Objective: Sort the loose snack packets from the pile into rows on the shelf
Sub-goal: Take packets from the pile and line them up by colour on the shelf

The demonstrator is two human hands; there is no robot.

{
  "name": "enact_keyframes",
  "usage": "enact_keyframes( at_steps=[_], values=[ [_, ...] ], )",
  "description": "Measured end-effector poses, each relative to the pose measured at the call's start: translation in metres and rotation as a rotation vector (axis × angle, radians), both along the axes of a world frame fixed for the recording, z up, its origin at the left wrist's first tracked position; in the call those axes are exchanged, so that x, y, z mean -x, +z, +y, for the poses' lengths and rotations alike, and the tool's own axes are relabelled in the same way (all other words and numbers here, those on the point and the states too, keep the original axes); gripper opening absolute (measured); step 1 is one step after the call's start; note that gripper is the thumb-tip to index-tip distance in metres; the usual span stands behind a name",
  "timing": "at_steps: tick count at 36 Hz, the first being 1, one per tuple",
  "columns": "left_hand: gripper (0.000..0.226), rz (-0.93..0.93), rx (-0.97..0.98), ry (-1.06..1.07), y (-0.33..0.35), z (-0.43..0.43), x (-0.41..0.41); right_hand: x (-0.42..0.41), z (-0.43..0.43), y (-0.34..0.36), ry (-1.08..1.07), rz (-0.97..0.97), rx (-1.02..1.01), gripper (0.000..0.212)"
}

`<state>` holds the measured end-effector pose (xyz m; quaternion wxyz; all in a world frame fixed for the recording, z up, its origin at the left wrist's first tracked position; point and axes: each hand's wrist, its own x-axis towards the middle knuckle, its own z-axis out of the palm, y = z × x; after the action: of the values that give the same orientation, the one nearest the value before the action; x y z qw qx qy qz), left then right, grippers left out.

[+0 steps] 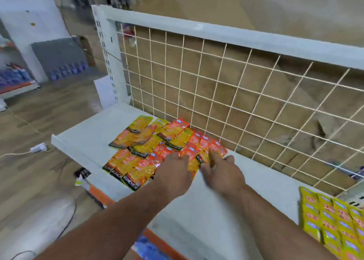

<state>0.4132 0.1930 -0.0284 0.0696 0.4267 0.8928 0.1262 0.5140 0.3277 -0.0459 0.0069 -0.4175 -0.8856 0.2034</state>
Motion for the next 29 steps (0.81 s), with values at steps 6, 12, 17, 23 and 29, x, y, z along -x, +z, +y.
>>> enact_keyframes(
  at_steps=[6, 12, 17, 23, 29],
  values=[
    [0.049, -0.07, 0.002, 0.005, -0.007, 0.008, 0.016, 0.018, 0.004, -0.001, -0.081, -0.08, -0.019, 0.067],
    [0.076, -0.123, 0.047, 0.01, -0.008, 0.014, 0.032, 0.02, 0.01, -0.003, -0.158, -0.04, 0.02, 0.039],
    [0.064, -0.147, 0.026, 0.004, -0.008, 0.013, 0.035, 0.017, 0.008, 0.002, -0.271, 0.001, 0.005, 0.045],
    [0.061, -0.148, 0.019, 0.003, -0.009, 0.013, 0.038, 0.017, 0.009, 0.005, -0.397, 0.099, 0.106, 0.061],
    [0.061, -0.119, 0.018, 0.016, -0.008, 0.013, 0.035, 0.01, 0.015, 0.005, -0.42, 0.151, 0.175, 0.058]
  ],
)
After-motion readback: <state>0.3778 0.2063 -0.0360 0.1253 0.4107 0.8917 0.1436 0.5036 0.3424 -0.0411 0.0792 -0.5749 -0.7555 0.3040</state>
